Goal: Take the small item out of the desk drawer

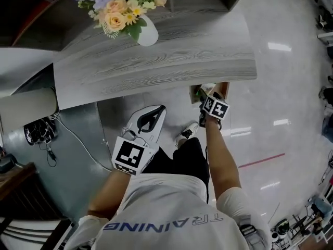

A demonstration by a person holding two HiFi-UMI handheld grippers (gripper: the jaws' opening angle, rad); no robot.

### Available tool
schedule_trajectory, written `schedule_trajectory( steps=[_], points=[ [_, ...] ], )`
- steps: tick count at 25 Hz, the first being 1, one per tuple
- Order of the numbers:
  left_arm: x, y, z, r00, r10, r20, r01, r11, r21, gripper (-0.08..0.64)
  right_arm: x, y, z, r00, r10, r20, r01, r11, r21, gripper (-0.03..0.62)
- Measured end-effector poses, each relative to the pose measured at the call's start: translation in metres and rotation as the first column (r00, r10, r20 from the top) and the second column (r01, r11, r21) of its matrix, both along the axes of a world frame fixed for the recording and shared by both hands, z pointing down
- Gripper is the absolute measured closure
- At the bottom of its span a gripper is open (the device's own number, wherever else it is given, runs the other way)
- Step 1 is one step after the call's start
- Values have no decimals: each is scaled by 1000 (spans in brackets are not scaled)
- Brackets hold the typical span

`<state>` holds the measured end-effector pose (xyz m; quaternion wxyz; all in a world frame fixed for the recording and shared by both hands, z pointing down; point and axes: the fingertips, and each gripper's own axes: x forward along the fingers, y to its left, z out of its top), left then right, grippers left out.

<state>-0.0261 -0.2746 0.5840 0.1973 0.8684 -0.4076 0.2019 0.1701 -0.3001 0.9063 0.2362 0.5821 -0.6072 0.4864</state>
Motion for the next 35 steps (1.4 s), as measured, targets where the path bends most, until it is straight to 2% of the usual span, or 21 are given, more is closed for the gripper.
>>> schedule_trajectory(
  steps=[6,11,12,16,23,28,32,35],
  points=[
    [-18,-7,8,999,-40,34,40,999,-4,560,-2,-12,27,999,43,11,-42,998,-46,232],
    [-23,-7,6,999,-43,22,43,999,-5,560,-3,-17,34,998,52,22,-50,996,-71,242],
    [-23,-5,5,999,-38,21,38,999,-8,560,-3,-17,35,999,46,17,-45,996,-71,268],
    [-19,-7,-1,1000,-18,12,17,1000,18,560,0,-15,18,1000,25,-16,-26,999,-21,273],
    [0,-7,-30,998,57,-41,-55,997,49,560,6,24,-36,1000,31,2,-31,998,48,273],
    [28,-1,-63,989,134,-68,-129,988,80,560,19,52,-107,999,40,26,-43,991,125,273],
    [49,1,-89,972,221,-78,-211,970,118,560,27,58,-179,998,53,42,-61,974,219,272],
    [58,3,-107,960,263,-95,-248,957,151,560,29,60,-234,995,72,63,-88,947,309,272]
  ],
)
